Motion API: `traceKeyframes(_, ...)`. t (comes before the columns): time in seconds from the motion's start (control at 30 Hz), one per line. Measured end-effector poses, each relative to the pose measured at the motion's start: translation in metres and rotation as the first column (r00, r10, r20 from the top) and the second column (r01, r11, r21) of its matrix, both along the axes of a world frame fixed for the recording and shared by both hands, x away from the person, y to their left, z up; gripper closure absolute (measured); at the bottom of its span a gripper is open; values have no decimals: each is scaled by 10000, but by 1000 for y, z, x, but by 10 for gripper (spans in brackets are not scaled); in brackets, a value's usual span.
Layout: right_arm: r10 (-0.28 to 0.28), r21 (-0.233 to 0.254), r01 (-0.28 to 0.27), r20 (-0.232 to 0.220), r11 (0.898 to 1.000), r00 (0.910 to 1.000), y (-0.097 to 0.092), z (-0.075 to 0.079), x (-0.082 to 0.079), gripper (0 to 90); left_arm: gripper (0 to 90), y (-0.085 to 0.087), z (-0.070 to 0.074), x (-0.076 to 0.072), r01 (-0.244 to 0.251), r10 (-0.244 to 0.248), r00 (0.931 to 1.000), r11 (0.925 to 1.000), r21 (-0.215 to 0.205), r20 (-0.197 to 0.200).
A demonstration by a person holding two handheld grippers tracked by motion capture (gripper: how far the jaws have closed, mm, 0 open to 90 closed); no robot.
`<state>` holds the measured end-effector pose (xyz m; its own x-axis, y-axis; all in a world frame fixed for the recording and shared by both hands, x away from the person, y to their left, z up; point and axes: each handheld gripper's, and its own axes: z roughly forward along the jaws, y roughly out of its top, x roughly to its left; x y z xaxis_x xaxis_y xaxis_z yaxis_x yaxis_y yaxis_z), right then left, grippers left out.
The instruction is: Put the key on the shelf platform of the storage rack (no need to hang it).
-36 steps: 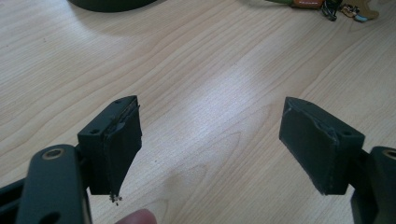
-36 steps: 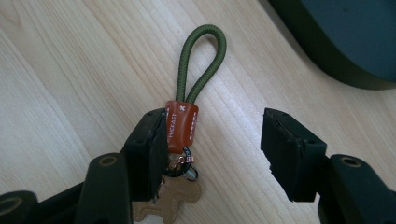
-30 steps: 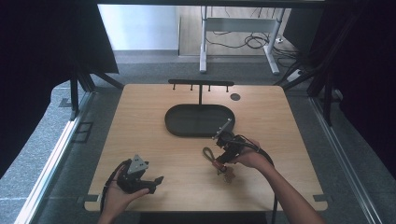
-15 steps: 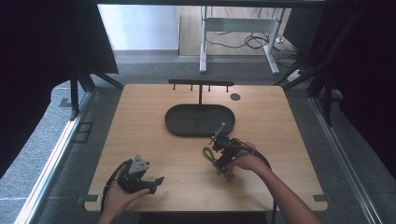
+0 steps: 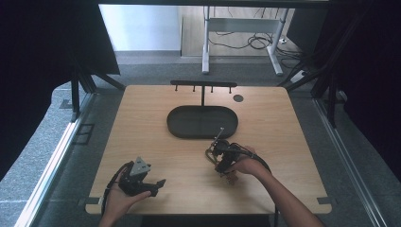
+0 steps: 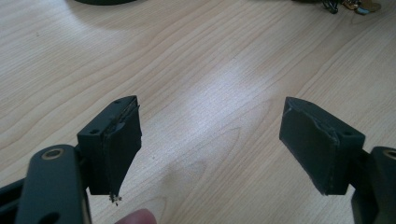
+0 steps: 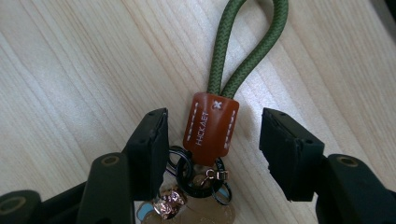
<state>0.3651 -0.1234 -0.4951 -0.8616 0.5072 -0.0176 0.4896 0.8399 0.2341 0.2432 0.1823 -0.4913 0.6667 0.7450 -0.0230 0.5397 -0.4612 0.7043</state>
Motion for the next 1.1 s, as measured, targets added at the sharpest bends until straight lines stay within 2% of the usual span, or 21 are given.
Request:
traceKeyframes(0.2, -42, -127, 41, -87, 9999, 10000, 2, -5, -1, 437, 212, 0, 0, 0, 2, -2, 10000, 10000, 12, -25)
traceKeyframes(0.53, -173, -221, 171, -75, 9996, 9998, 4, -8, 0, 499, 209, 0, -2, 1, 21, -20, 10000, 10000, 70, -78)
traceKeyframes(0.67, -317, -211, 314, -133, 9993, 9994, 4, -8, 1, 563, 210, 0, -1, 1, 13, -13, 10000, 10000, 36, -56)
traceKeyframes(0.7, -408, -166, 404, -200, 9990, 9990, 4, -8, 1, 607, 209, 0, -1, 1, 9, -9, 10000, 10000, 37, -54)
traceKeyframes(0.83, -513, -141, 509, -304, 9986, 9982, 4, -7, 2, 650, 210, -1, -1, 0, 48, -47, 10000, 10000, 66, -55)
traceKeyframes(1.1, -429, -128, 425, -327, 9990, 9985, 2, -7, 3, 660, 210, -1, 0, 0, 37, -36, 10000, 10000, 72, -41)
